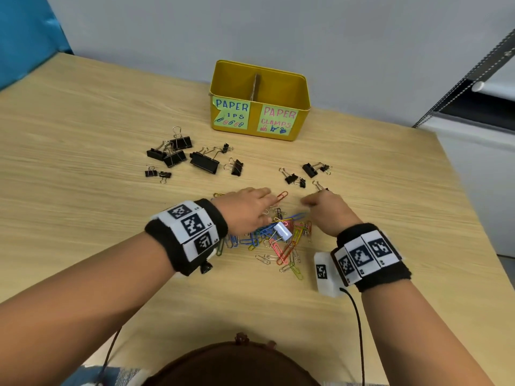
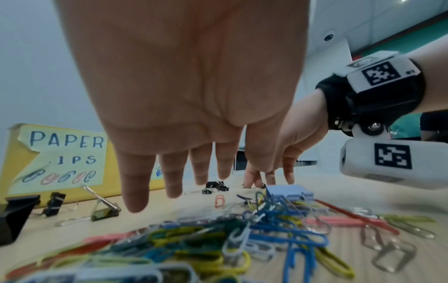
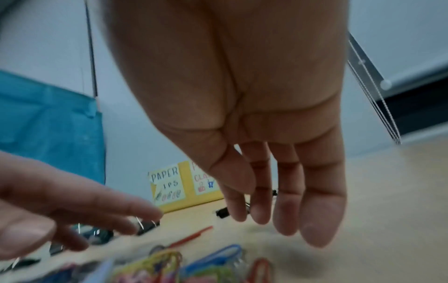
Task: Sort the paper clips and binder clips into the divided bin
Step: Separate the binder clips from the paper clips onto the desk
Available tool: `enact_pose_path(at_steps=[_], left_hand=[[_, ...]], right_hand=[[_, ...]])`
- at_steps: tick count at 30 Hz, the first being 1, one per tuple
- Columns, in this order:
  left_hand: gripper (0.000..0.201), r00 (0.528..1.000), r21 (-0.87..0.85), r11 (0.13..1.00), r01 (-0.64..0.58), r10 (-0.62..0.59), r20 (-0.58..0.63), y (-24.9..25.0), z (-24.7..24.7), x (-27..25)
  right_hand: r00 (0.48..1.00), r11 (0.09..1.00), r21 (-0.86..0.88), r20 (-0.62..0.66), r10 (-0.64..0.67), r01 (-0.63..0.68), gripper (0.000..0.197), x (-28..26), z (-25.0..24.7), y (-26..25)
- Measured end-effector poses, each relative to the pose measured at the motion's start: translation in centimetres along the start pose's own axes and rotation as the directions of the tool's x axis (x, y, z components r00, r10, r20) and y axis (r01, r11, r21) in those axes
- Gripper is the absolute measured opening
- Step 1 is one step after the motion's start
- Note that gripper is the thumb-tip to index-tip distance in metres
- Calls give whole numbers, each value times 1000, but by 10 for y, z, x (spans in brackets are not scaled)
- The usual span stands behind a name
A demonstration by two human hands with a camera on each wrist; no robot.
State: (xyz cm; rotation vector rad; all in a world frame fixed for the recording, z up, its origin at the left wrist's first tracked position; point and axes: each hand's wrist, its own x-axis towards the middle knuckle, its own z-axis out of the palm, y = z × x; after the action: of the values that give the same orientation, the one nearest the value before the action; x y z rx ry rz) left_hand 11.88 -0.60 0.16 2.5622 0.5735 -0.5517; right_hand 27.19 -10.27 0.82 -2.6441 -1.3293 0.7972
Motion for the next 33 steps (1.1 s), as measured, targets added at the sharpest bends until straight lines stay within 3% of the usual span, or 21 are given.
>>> enact_pose_path(at_steps=[4,8,11,15,23,26,31,33], left_hand=[[67,993,94,995,-12,1,121,7,11,2],[81,998,76,997,25,-30,56,7,18,-9],[86,995,106,993,50,-59,78,3,23,-14],[89,993,132,990,56,-68,93,4,30,-15],[97,997,73,995,72,-72,-1,24,28,-9],[101,998,62,997,56,-55,-15,32,25,-4],[98,1000,69,997,26,-26,-1,39,24,3],[93,1000,96,995,5,-7,23,41,26,6]], right_hand=[[998,997,-52,43,-54,56,38,-6,13,-3],[986,992,-16,-104,-129,128,26,-20,25,-7],[989,979,-166,-73,-132,118,39,-33,36,-15],[974,968,-193,-132,-186,159,31,-37,41,-17],[945,990,-16,-298,-137,139,26,-41,31,3],[948,976,168,-307,-82,139,25,-45,26,9],[939,914,403,-331,97,48,28,-47,11,30],[925,906,423,-333,184,-28,29,-43,9,43]])
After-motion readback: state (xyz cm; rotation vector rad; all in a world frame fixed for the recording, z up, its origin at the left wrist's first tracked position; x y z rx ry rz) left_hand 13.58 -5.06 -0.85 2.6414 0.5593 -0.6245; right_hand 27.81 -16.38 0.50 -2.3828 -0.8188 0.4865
